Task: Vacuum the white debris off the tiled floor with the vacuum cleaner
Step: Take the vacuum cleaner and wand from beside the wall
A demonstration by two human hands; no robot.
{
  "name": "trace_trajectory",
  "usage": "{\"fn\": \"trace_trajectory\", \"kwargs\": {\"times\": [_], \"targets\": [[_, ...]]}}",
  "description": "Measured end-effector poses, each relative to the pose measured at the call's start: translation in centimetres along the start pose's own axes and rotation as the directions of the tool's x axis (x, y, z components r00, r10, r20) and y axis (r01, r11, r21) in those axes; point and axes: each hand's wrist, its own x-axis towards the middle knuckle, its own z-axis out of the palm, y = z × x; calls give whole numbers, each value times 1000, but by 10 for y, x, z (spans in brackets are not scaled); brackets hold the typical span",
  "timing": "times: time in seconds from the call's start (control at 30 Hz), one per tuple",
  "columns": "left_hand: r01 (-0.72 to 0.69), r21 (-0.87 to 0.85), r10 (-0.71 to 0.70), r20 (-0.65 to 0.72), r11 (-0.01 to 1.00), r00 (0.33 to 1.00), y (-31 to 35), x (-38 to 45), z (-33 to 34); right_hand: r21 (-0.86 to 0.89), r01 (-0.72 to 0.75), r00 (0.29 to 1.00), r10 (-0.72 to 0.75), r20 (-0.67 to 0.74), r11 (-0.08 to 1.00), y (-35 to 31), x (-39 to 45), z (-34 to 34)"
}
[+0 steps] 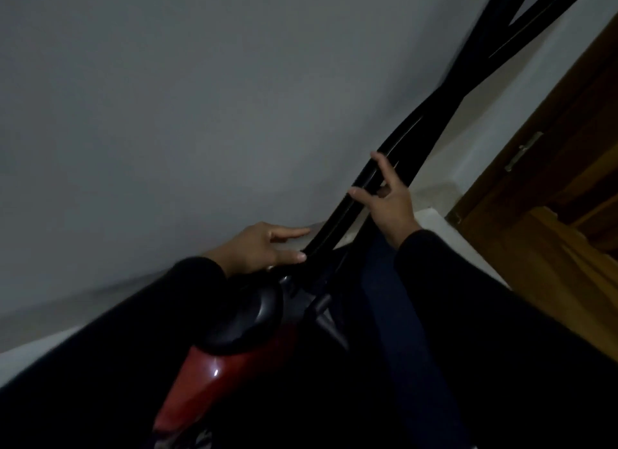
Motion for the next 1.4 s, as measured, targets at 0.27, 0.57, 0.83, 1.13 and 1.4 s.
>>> {"fn": "trace_trajectory", "kwargs": {"times": [0.27, 0.57, 0.83, 1.13, 1.4], "targets": [[145, 211, -173, 120, 967, 978, -42, -91, -30, 11, 16, 999, -16, 47, 1000, -9, -18, 5], [-2, 430, -1, 7, 903, 1000, -36, -93, -2, -93, 95, 986, -81, 147, 991, -33, -43, 10], [-10, 446, -35, 93, 895, 995, 35, -113, -9, -190, -36, 975, 76, 208, 981, -96, -77, -25], [82, 468, -156, 123, 880, 980, 170, -215, -41, -102, -177, 950, 197, 242, 979, -237, -155, -72], [65, 415, -128, 127, 908, 984, 240, -344, -65, 12, -232, 951, 224, 213, 973, -360, -263, -86]]}}
